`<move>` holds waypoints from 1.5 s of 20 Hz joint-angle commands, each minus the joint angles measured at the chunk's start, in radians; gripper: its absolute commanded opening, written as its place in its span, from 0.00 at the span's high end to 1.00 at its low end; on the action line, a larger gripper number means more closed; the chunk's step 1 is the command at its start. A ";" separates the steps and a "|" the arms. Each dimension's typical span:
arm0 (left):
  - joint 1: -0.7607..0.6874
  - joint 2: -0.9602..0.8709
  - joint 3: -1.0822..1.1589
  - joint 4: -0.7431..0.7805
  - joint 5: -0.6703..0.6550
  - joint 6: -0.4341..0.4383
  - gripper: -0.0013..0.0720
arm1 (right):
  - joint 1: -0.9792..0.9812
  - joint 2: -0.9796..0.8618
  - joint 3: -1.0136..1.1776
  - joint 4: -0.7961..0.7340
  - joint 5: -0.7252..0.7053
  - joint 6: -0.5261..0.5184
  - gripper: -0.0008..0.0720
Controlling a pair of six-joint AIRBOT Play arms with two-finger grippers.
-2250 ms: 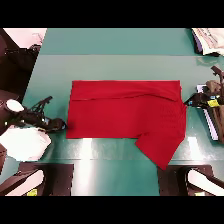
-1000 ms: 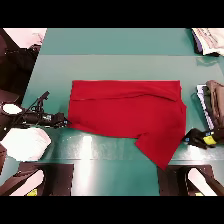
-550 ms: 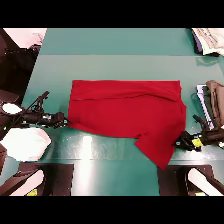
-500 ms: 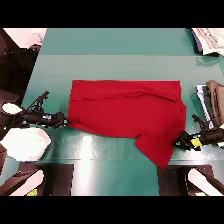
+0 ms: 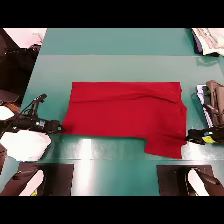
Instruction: Fold the shirts.
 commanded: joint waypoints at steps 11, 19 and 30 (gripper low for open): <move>0.000 -0.009 0.166 -0.114 0.140 -0.066 0.95 | 0.170 -0.223 0.405 0.031 -0.151 0.005 0.97; 0.000 -0.388 0.292 -0.153 0.339 -0.002 0.95 | 0.238 -0.619 0.692 0.044 -0.199 0.042 0.97; 0.000 -0.530 0.518 -0.337 0.352 0.056 0.24 | 0.189 -0.850 0.931 0.315 -0.258 0.037 0.23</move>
